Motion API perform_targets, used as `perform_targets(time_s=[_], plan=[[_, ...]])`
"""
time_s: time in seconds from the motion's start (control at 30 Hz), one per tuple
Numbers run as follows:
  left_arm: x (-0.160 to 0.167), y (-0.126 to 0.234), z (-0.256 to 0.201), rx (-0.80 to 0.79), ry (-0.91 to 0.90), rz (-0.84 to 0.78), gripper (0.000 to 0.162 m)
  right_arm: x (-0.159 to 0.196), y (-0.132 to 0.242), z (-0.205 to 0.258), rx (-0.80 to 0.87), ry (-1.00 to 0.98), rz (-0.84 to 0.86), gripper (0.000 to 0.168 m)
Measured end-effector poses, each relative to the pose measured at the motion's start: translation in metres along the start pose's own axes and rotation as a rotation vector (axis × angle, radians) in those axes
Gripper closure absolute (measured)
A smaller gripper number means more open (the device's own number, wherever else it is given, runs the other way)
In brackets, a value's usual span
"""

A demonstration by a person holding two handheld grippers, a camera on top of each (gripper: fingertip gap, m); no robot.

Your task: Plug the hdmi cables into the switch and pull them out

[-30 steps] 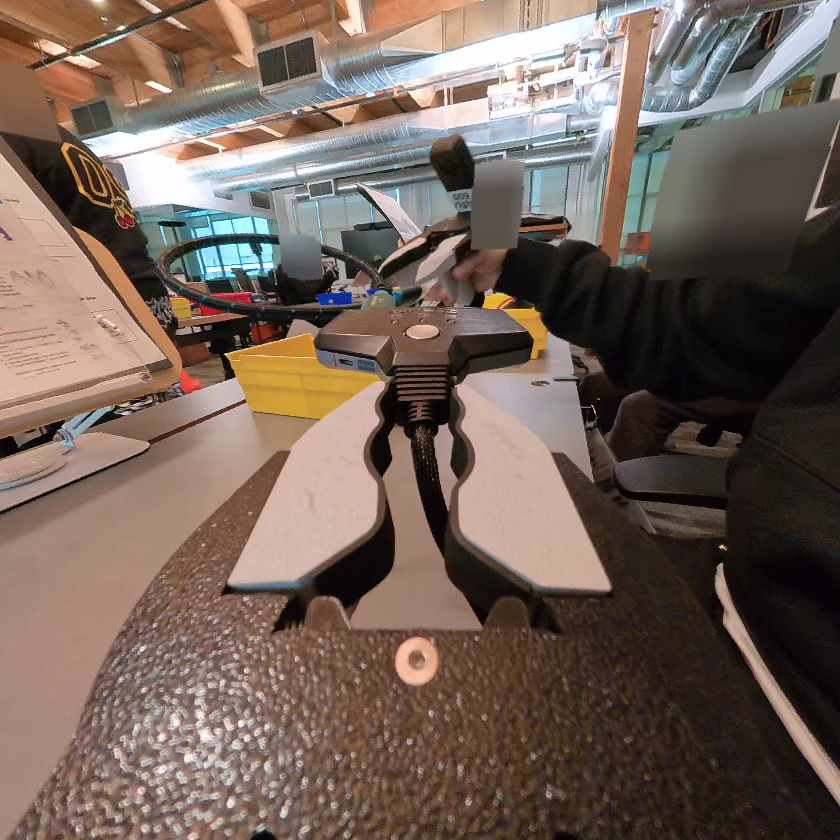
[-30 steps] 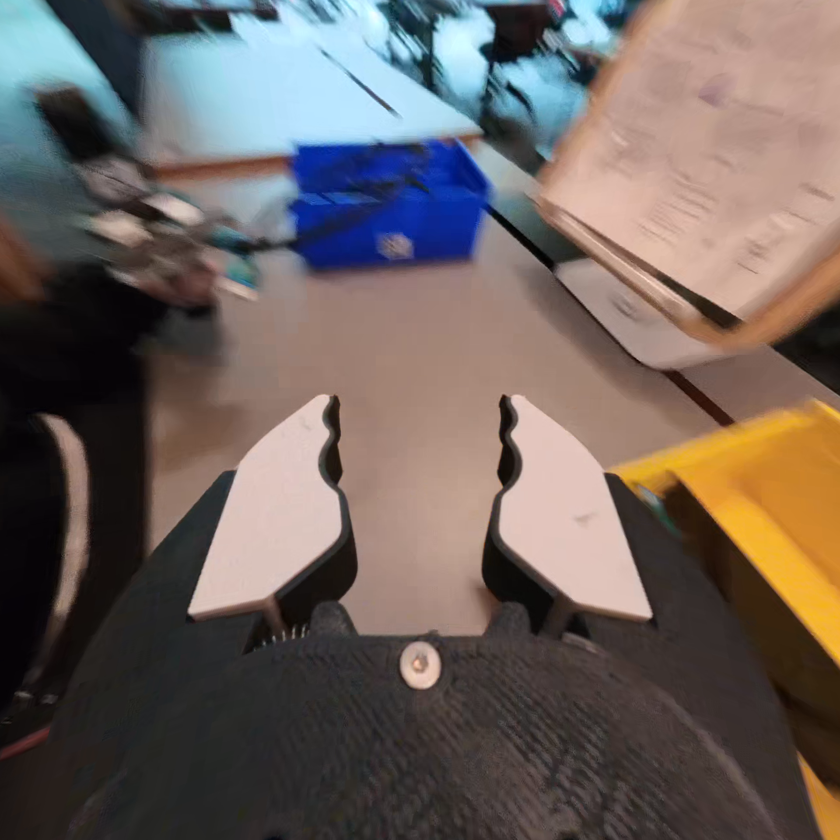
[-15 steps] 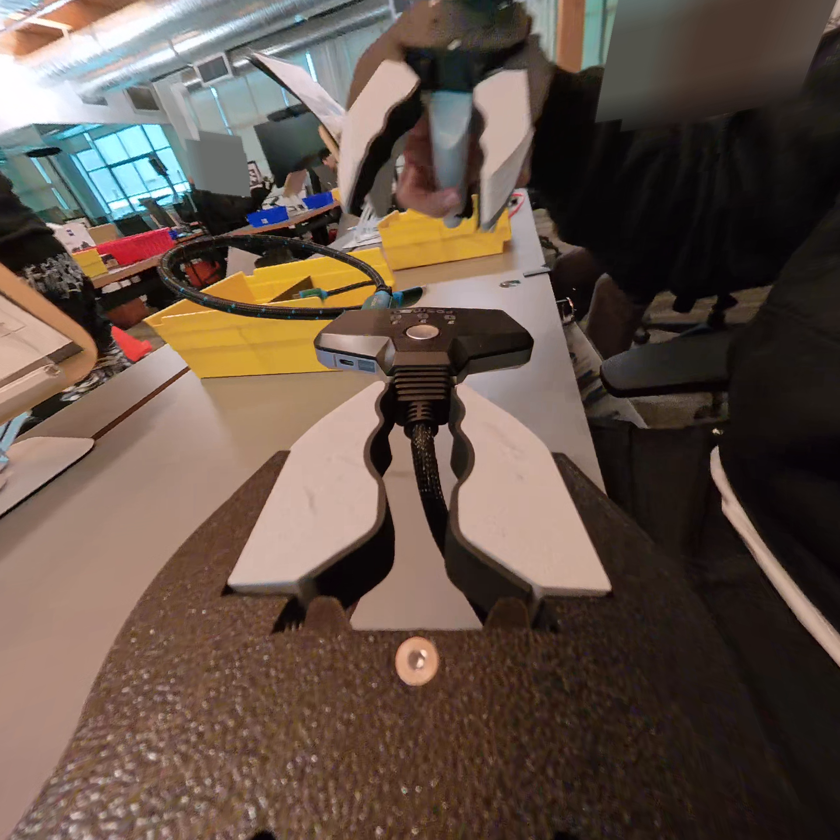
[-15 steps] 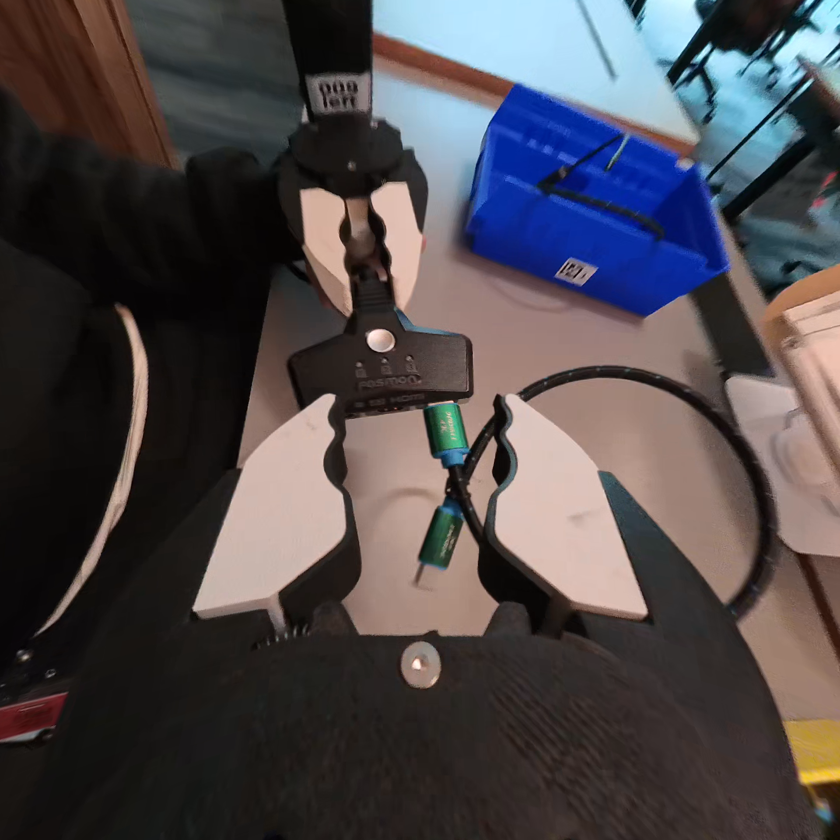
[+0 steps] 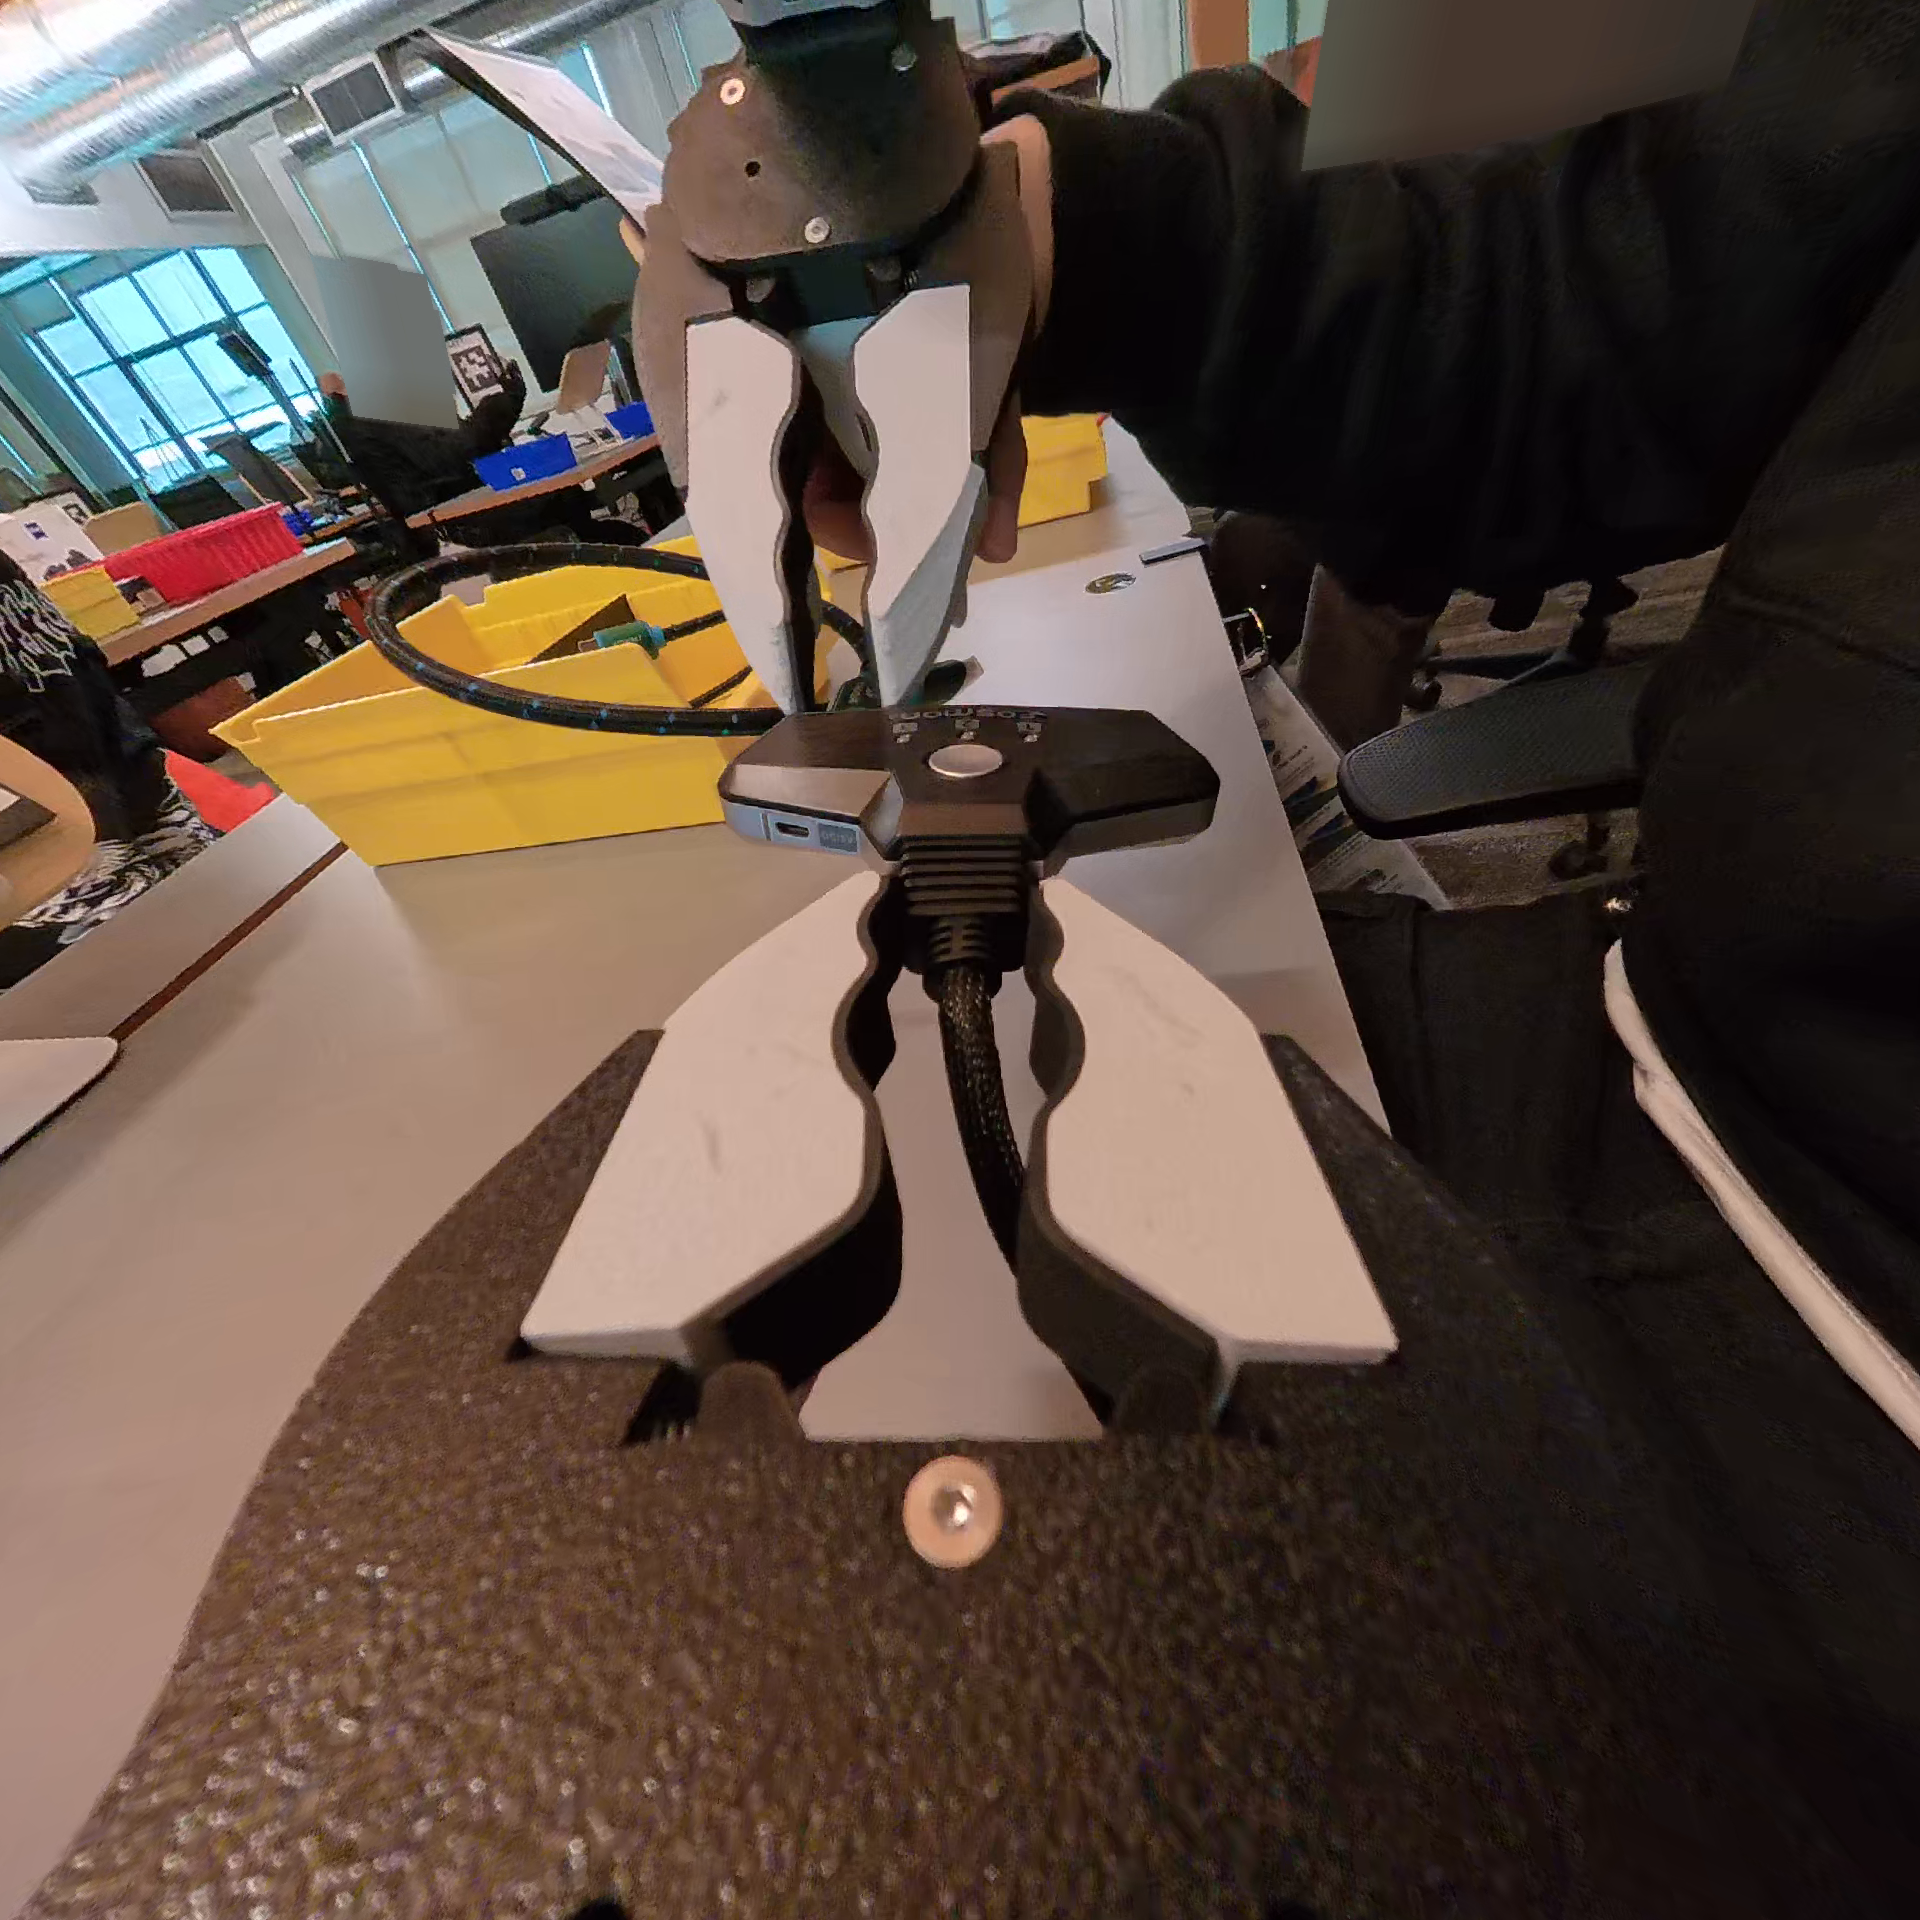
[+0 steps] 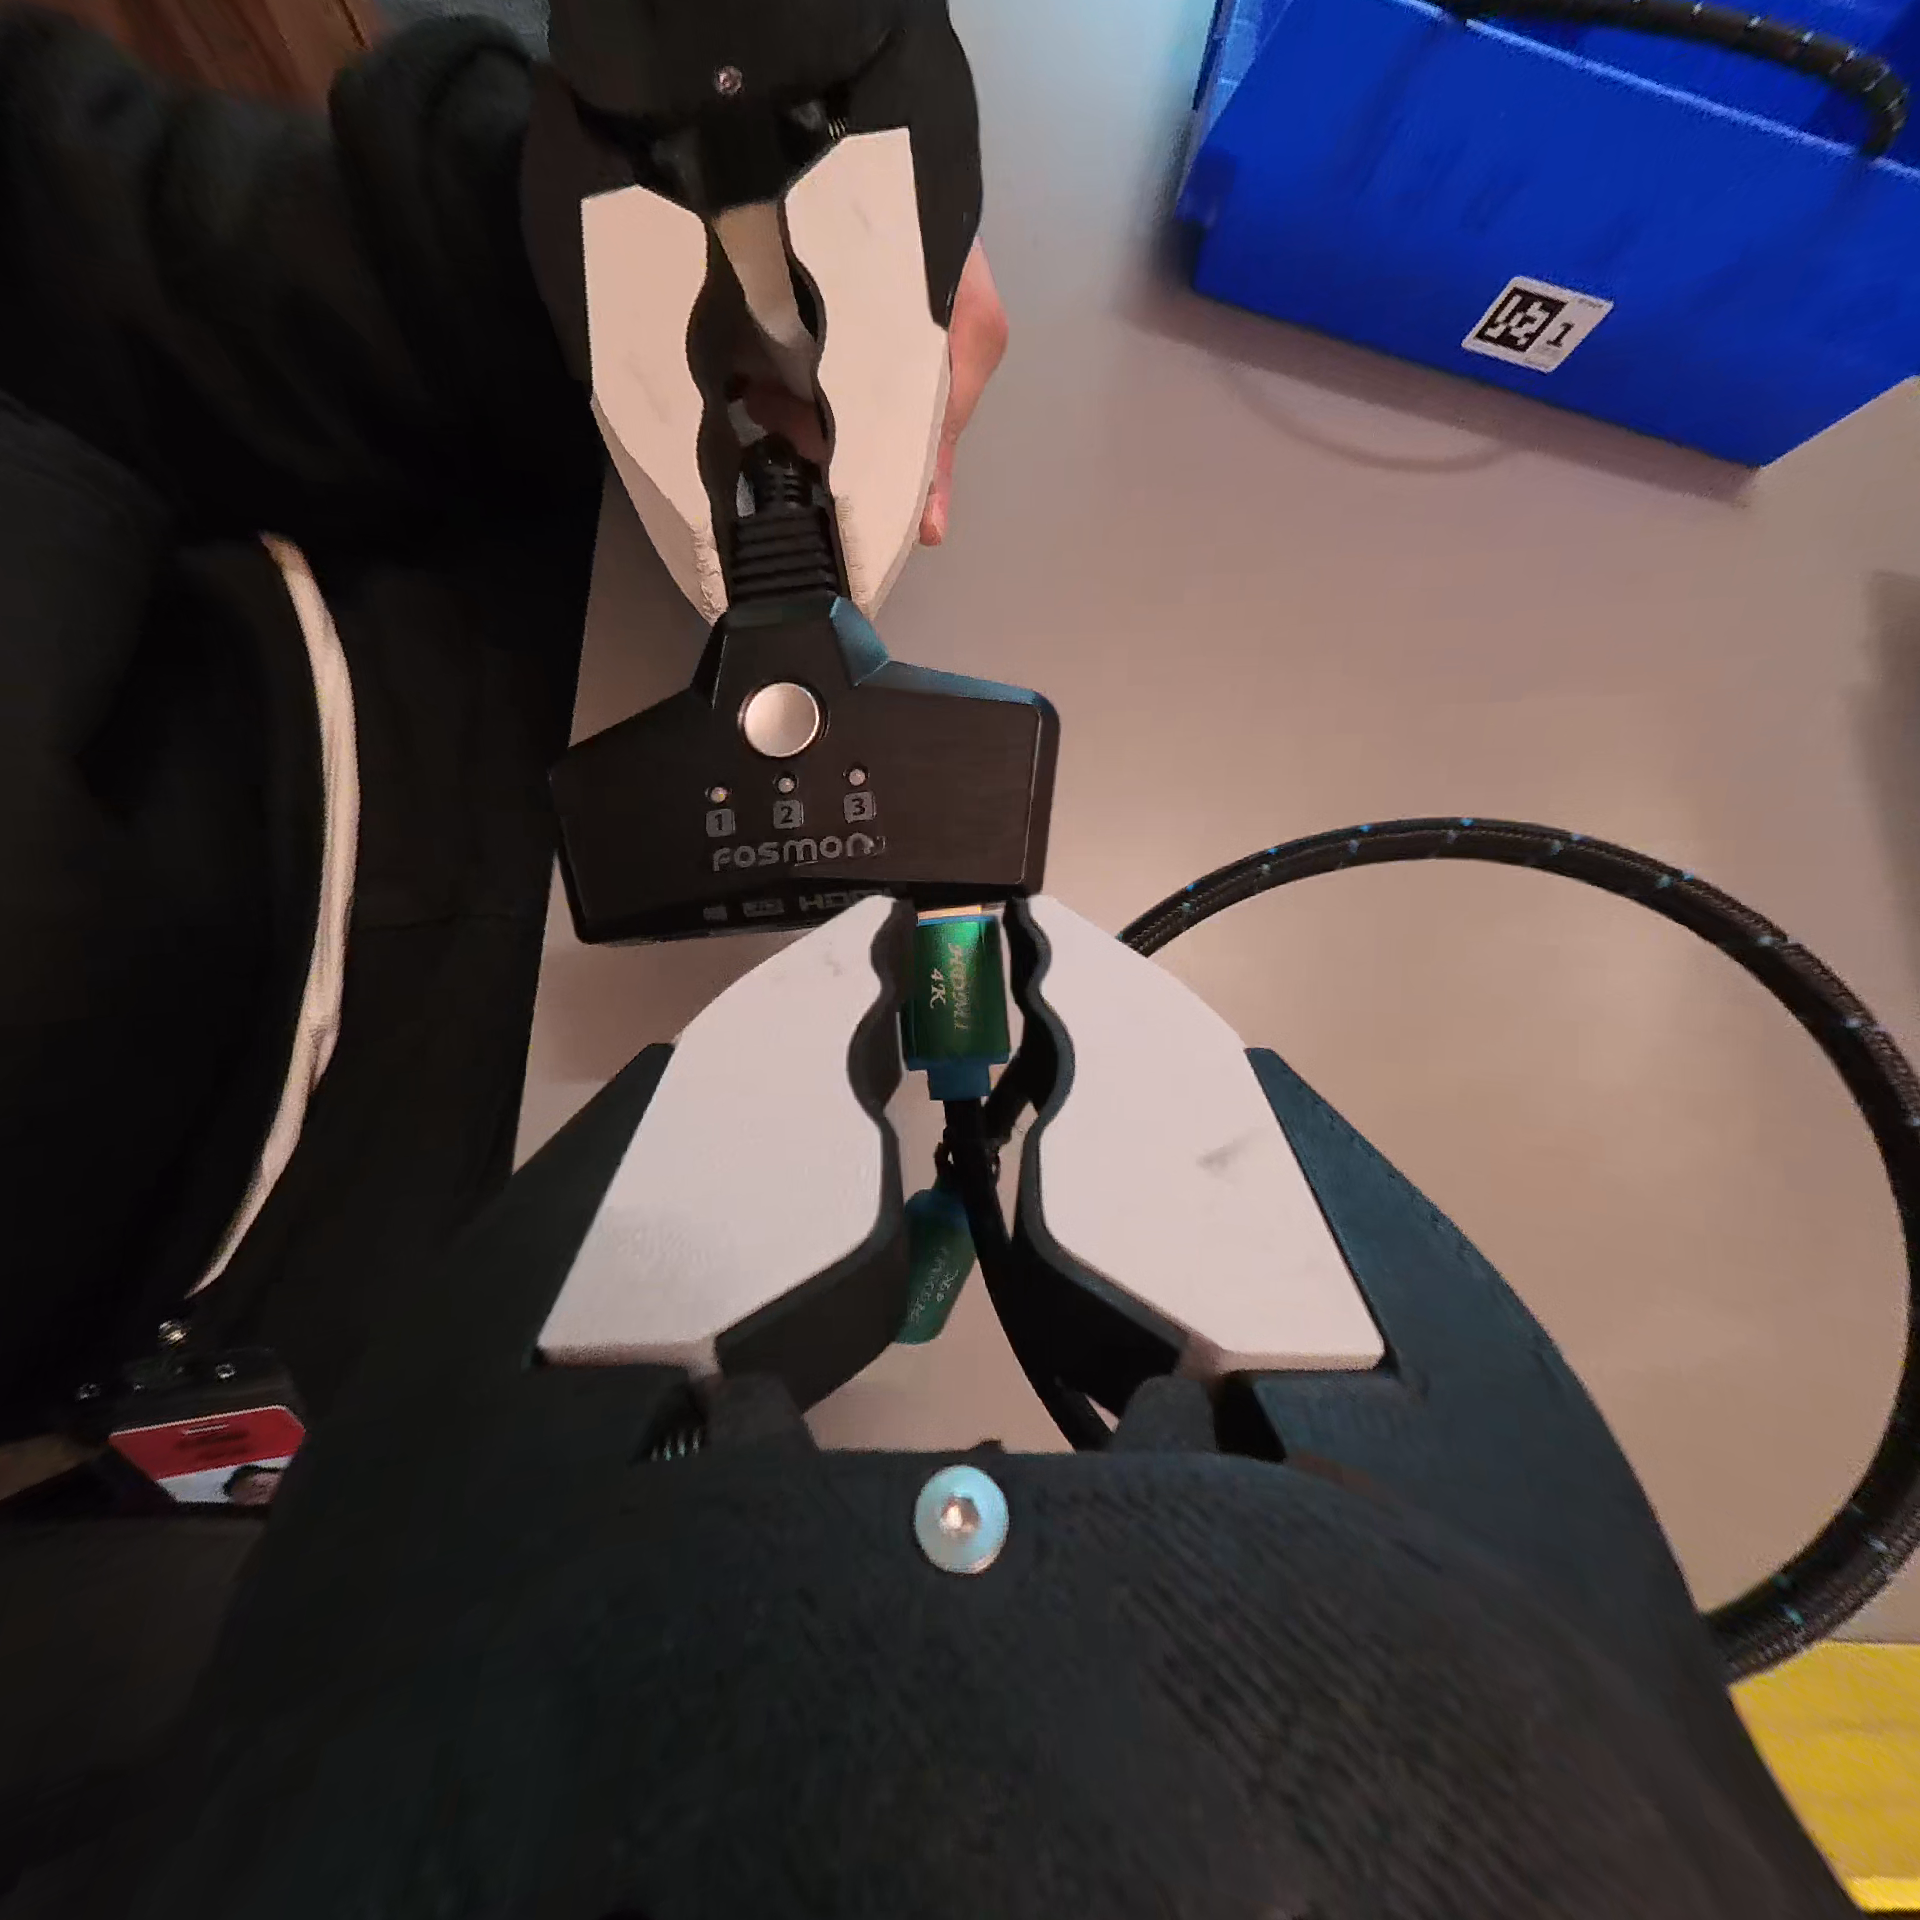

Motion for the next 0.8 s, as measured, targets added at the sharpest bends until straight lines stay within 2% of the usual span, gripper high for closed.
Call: perform_targets(time_s=[0.07,0.13,0.6,0.8], plan=[[0.0,0.001,0.0,0.002,-0.002,-0.006,0.139,0.0,0.0,-0.001,-0.012,-0.016,0.002,0.144],[0.0,0.001,0.0,0.0,-0.001,-0.007,0.14,0.001,0.0,0.001,-0.051,-0.019,0.026,0.144],[0.002,0.003,-0.002,-0.013,-0.007,-0.003,0.14,0.001,-0.013,0.004,0.027,0.069,0.094,0.147],[0.008,-0.002,-0.006,0.026,-0.012,0.031,0.139,0.005,-0.02,0.012,0.01,0.136,0.245,0.147]])
Point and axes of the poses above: each gripper's, where its closed fingertips meet, y back along the fingers, x out of its underside, z = x × y across the jaws, the point moved 9 cm from there along y, back along the fingers, and after that the axes turned 1 degree about -y, right-handed, at the moved point
